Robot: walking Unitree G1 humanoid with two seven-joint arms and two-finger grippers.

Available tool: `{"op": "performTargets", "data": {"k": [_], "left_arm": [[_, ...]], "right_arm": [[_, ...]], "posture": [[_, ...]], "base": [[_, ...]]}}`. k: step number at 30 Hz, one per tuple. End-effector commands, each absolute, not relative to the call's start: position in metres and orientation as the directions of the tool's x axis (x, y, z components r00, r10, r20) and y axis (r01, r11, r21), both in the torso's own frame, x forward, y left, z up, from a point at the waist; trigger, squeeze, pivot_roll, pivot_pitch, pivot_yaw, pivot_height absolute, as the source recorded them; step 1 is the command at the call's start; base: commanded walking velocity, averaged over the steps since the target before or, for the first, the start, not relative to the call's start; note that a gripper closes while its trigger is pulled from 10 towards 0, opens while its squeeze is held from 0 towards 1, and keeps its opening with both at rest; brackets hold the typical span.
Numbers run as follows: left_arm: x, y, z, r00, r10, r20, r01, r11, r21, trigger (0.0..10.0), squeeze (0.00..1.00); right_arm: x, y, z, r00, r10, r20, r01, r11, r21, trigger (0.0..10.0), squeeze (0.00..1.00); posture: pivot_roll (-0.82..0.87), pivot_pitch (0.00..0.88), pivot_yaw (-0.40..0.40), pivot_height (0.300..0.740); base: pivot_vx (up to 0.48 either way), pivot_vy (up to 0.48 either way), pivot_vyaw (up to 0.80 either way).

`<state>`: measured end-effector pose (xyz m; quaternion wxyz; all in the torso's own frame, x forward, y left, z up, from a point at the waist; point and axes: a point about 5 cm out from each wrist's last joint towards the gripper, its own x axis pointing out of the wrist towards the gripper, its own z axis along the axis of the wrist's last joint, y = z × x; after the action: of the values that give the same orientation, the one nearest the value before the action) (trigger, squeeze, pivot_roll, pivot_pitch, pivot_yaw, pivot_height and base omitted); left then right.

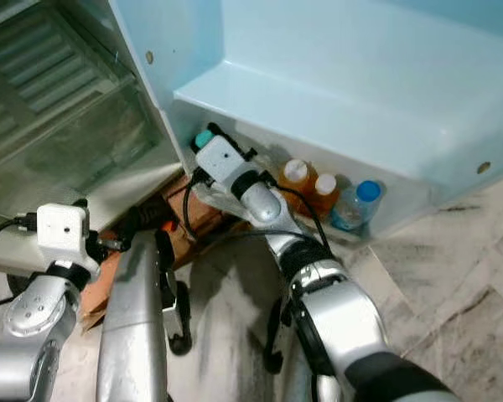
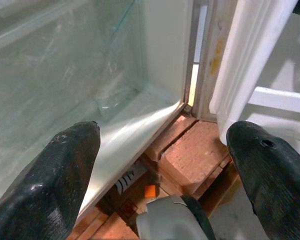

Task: Restocking fridge

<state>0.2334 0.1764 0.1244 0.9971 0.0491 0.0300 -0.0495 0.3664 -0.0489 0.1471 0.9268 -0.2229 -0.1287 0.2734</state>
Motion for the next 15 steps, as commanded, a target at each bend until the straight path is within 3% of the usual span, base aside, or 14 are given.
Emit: {"op": "performTargets", "data": {"k": [1,2,15], "left_arm": [[0.23,0.178,0.117,0.992,-0.087,-0.094,0.096,0.991,0.095,10.0,0.0],[0.23,0.178,0.117,0.992,-0.086,-0.095,0.096,0.991,0.095,10.0,0.0],[0.231,0.178,0.116,0.992,-0.088,-0.095,0.097,0.991,0.095,10.0,0.0]], "right_arm": [[0.355,-0.064,0.104,0.85,0.525,-0.056,-0.497,0.759,-0.42,10.0,0.92],[0.357,-0.065,0.107,0.852,0.523,-0.035,-0.486,0.763,-0.427,10.0,1.0],[0.363,-0.063,0.128,0.831,0.554,0.047,-0.473,0.75,-0.462,10.0,1.0]], "posture": [[0.22,0.325,0.021,0.524],[0.22,0.325,0.022,0.524],[0.22,0.32,0.022,0.524]], "base": [[0.0,0.0,0.0],[0.0,0.0,0.0],[0.0,0.0,0.0]]}}
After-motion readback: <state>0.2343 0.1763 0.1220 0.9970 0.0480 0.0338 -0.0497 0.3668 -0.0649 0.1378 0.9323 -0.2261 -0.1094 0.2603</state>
